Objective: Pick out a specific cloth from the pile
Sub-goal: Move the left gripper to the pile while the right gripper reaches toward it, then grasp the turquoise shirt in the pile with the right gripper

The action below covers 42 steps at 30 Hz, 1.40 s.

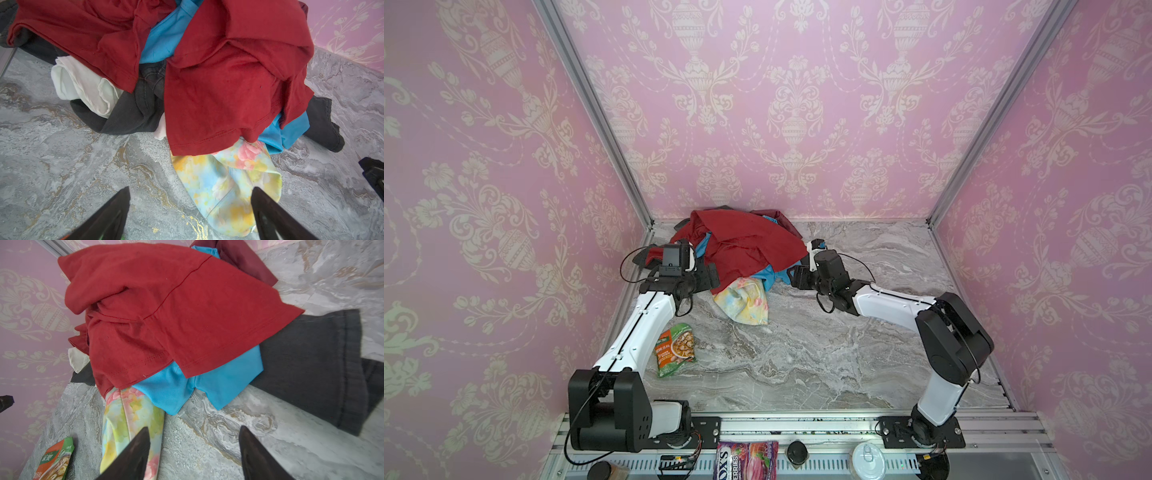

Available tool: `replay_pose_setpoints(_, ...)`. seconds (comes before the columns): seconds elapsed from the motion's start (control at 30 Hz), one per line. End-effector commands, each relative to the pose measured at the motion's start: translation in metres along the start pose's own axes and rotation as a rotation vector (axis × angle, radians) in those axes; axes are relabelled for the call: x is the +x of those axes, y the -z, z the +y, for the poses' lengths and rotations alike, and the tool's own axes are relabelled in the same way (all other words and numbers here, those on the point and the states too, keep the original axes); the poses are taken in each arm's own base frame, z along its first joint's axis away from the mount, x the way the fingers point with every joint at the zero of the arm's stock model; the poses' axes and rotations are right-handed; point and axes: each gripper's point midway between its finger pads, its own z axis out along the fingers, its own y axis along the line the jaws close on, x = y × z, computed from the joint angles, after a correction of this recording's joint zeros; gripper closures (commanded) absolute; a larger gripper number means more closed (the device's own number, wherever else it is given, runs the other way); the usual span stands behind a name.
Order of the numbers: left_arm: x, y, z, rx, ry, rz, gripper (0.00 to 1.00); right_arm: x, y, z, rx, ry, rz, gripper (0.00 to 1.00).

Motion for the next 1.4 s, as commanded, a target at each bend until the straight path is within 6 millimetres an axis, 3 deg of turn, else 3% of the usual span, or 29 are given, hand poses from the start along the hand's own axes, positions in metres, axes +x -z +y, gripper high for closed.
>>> replay_pose_setpoints(0.0, -0.006, 0.007, 0.016, -0.052, 0.021, -0.043, 0.07, -0.003, -0.013, 0.014, -0.012, -0.011, 0.016, 0.34)
replay_pose_setpoints(0.3, -0.006, 0.002, 0.031, -0.087, 0.039, -0.04, 0.07, 0.012, -0.044, 0.015, 0.004, -0.005, 0.082, 0.38)
replay_pose_setpoints(0.43, -0.006, 0.002, 0.035, -0.094, 0.04, -0.042, 0.06, 0.022, -0.052, 0.026, -0.031, -0.003, 0.115, 0.38)
replay_pose_setpoints(0.6, -0.004, 0.0, 0.032, -0.074, 0.035, -0.034, 0.05, 0.035, -0.059, 0.042, -0.056, 0.029, 0.143, 0.37)
replay_pose_setpoints(0.87, -0.001, -0.004, 0.028, -0.049, 0.037, -0.02, 0.06, 0.046, -0.076, 0.051, -0.051, 0.028, 0.168, 0.39)
replay_pose_setpoints(1.17, 0.001, -0.004, 0.022, -0.021, 0.037, -0.018, 0.06, 0.046, -0.098, 0.045, -0.001, 0.057, 0.167, 0.54)
replay_pose_setpoints(1.37, 0.004, -0.004, 0.019, -0.016, 0.02, -0.012, 0.06, 0.025, -0.098, 0.052, 0.003, 0.08, 0.109, 0.86)
